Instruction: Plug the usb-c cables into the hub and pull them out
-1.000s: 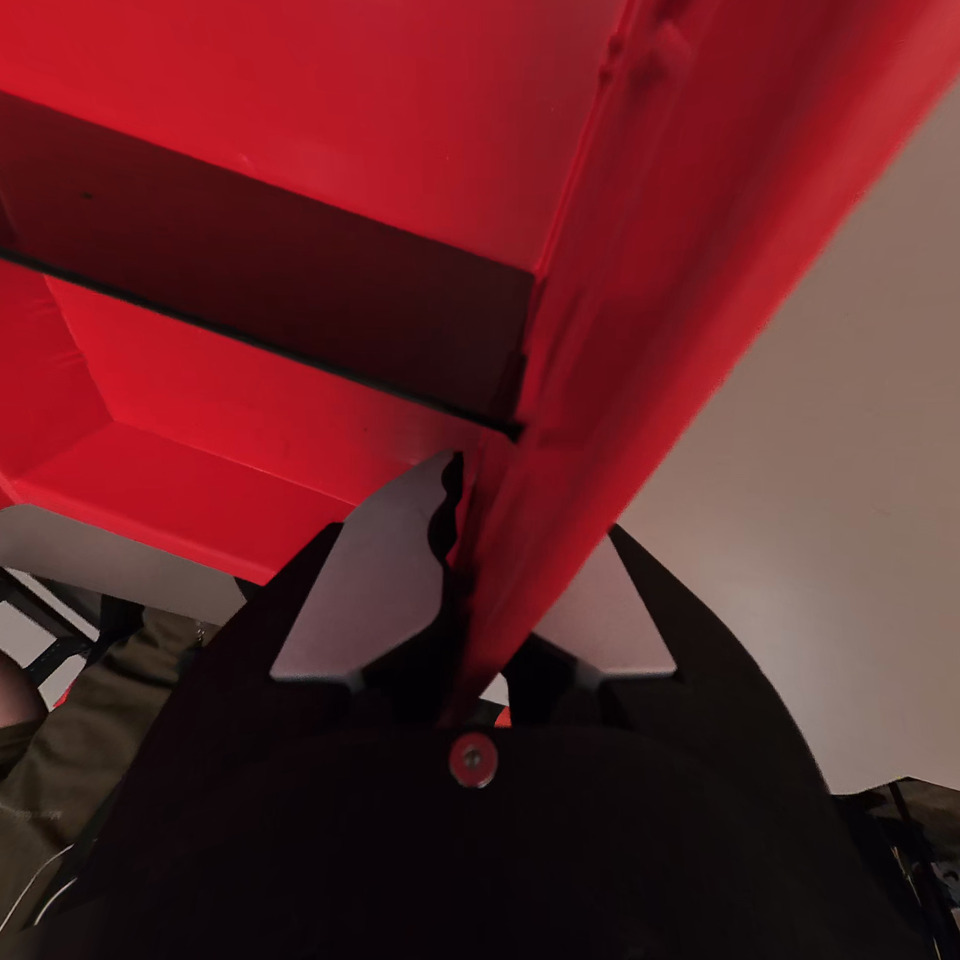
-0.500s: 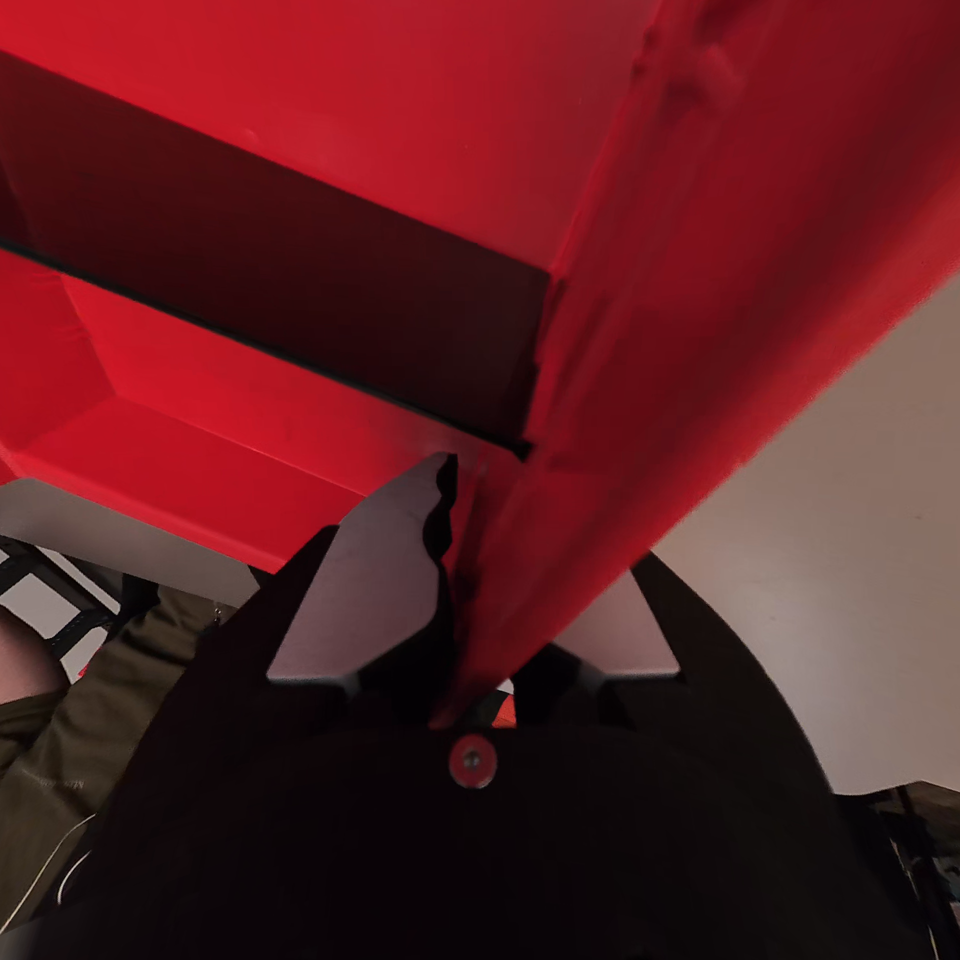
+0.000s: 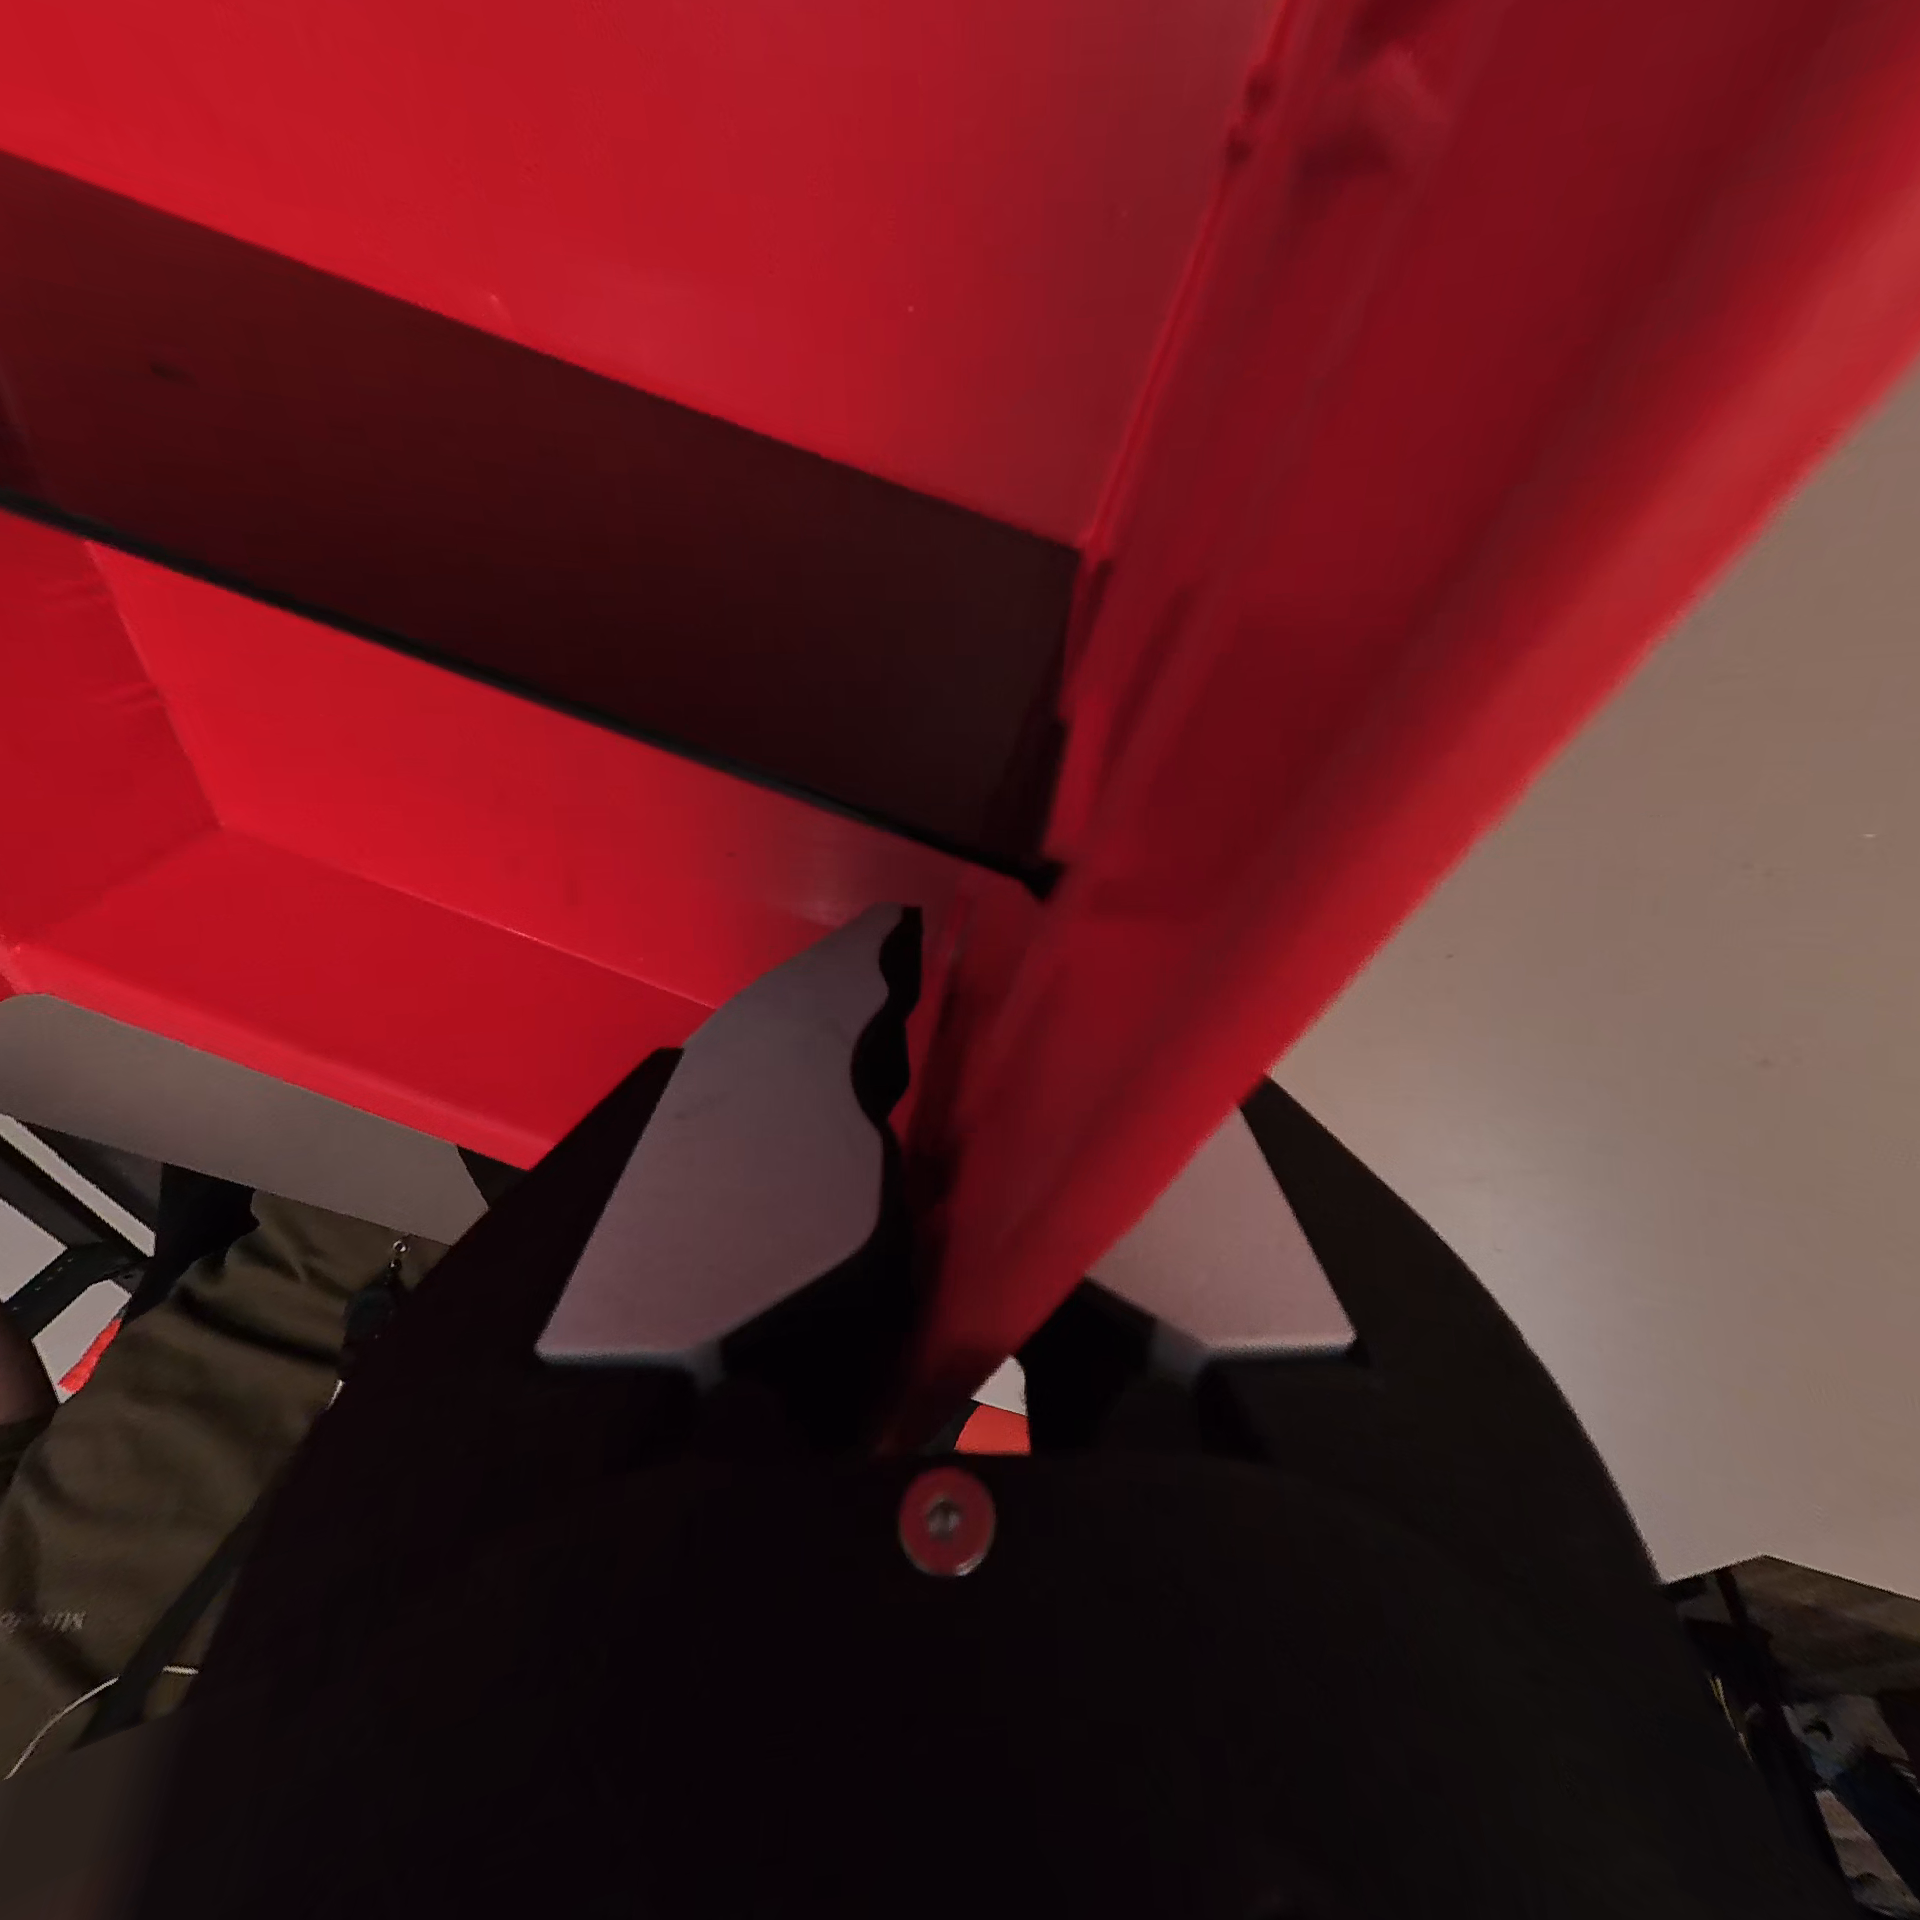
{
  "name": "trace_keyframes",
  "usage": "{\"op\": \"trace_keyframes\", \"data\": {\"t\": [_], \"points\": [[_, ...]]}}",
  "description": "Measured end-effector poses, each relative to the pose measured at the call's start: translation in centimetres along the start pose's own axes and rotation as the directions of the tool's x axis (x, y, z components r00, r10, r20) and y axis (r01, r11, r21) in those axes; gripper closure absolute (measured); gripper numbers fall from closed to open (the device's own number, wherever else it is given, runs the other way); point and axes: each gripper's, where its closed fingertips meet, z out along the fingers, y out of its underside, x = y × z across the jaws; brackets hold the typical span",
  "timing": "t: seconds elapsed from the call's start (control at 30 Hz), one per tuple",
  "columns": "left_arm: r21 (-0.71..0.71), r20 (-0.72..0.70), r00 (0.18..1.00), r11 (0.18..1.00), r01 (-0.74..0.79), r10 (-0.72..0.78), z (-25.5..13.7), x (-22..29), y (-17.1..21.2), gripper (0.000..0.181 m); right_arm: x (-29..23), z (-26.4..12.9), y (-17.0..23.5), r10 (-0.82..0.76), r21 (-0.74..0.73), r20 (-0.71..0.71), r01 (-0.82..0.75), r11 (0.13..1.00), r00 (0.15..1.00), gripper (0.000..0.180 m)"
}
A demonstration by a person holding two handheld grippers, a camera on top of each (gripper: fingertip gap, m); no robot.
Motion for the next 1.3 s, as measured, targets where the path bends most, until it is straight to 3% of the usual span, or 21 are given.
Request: {"op": "trace_keyframes", "data": {"t": [1.3], "points": [[0.067, 0.053, 0.998, 0.998, 0.021, -0.025, -0.8, -1.6, 0.2, 0.174, -0.9, 0.1, -1.5, -0.066, -0.012, -0.023, 0.066, 0.998, 0.998, 0.170]]}}
